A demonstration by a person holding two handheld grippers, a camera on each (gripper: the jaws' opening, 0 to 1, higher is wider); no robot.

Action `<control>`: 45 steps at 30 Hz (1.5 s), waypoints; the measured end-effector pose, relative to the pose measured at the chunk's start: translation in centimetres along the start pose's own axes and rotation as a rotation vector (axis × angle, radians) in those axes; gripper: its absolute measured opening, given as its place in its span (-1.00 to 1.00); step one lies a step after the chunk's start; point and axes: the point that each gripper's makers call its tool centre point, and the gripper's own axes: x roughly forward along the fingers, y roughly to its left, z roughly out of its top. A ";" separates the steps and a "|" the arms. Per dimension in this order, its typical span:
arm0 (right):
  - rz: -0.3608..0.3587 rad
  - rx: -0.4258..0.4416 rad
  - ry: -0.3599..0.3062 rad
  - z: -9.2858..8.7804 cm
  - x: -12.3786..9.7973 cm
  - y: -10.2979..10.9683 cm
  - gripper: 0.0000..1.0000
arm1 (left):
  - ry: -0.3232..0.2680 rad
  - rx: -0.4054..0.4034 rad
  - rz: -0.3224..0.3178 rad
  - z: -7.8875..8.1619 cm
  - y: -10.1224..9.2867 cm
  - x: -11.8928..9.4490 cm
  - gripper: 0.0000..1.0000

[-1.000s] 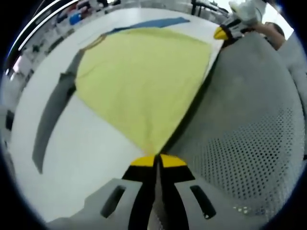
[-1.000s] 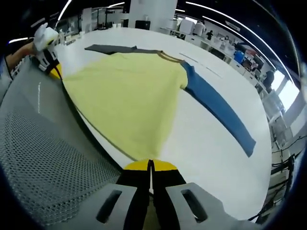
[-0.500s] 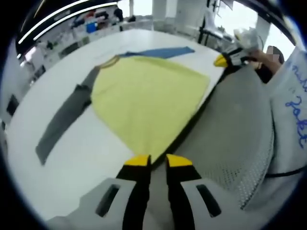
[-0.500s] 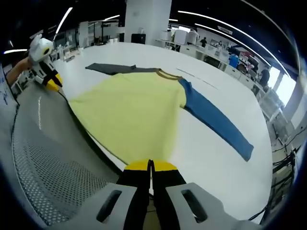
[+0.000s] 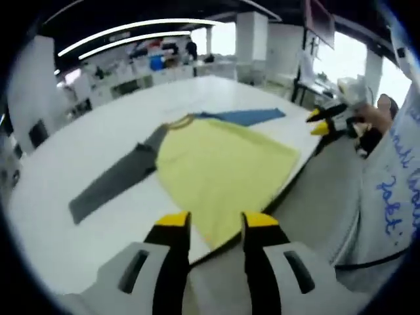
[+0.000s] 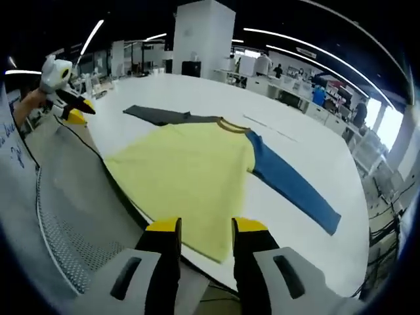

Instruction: Fold the garment on the visible template until the final outline fits inside the template.

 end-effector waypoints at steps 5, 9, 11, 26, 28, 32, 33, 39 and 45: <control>-0.017 -0.046 -0.018 1.4 -0.8 0.0 0.02 | -0.013 0.033 0.005 0.7 -0.2 -0.7 -0.20; -0.007 -0.055 -0.048 2.6 -1.5 0.6 0.26 | -0.001 0.044 0.021 0.9 0.0 -1.1 0.01; -0.005 -0.059 -0.055 2.9 -1.7 0.8 0.36 | 0.014 0.037 0.019 0.7 -0.2 -1.2 0.08; -0.048 -0.059 -0.095 3.4 -1.9 1.2 0.70 | 0.005 0.068 0.021 1.0 -0.2 -1.6 0.58; -0.048 -0.058 -0.096 3.3 -1.9 1.2 0.72 | 0.010 0.071 0.016 0.9 -0.4 -1.4 0.63; -0.049 -0.054 -0.093 3.2 -2.0 1.3 0.76 | 0.014 0.067 0.018 0.9 -0.5 -1.3 0.69; -0.048 -0.055 -0.090 3.1 -2.0 1.3 0.77 | 0.014 0.066 0.013 0.9 -0.6 -1.3 0.71; -0.048 -0.044 -0.114 3.6 -2.1 1.0 0.93 | 0.003 0.070 0.019 1.0 -0.9 -1.3 0.90; -0.019 -0.055 -0.102 3.2 -2.1 1.2 1.00 | 0.004 0.065 0.018 0.9 -1.5 -1.3 0.99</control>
